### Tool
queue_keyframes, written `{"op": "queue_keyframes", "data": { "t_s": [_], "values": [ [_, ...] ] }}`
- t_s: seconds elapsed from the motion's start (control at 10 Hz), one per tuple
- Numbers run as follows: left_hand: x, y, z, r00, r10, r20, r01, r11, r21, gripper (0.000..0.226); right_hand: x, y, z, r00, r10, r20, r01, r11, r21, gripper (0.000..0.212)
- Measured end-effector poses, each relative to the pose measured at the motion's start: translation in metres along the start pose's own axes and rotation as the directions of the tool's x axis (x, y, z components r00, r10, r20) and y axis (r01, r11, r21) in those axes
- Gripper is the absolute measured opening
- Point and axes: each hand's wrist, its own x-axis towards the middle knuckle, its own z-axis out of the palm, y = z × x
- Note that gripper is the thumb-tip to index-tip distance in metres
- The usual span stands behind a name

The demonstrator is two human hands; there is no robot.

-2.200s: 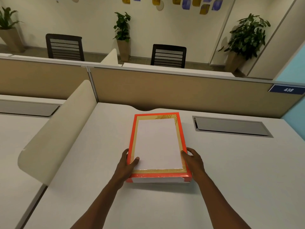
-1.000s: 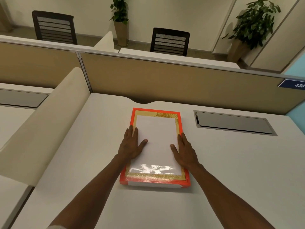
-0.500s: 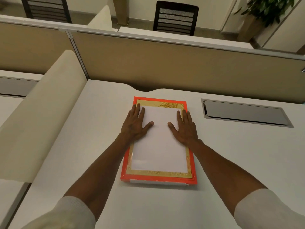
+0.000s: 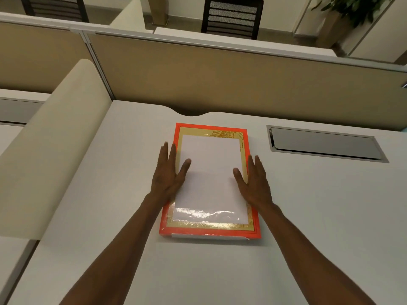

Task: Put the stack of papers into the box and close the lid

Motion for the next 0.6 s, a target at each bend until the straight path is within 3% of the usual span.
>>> {"op": "queue_keyframes", "data": {
  "t_s": [0.2, 0.4, 0.6],
  "values": [
    [-0.026, -0.013, 0.015, 0.994, -0.008, 0.107, 0.005, 1.000, 0.027, 0.090, -0.030, 0.015, 0.017, 0.999, -0.036, 0.000, 0.036, 0.992, -0.117, 0.084],
    [-0.051, -0.030, 0.032, 0.987, -0.059, 0.151, 0.044, 0.994, 0.100, 0.088, -0.057, 0.028, 0.035, 0.994, -0.018, 0.110, 0.027, 0.997, -0.073, 0.081],
    [-0.046, -0.004, 0.021, 0.992, 0.083, 0.094, -0.095, 0.986, 0.135, 0.087, -0.048, 0.025, -0.002, 0.997, -0.078, 0.002, 0.078, 0.995, -0.064, 0.084]
  ]
}}
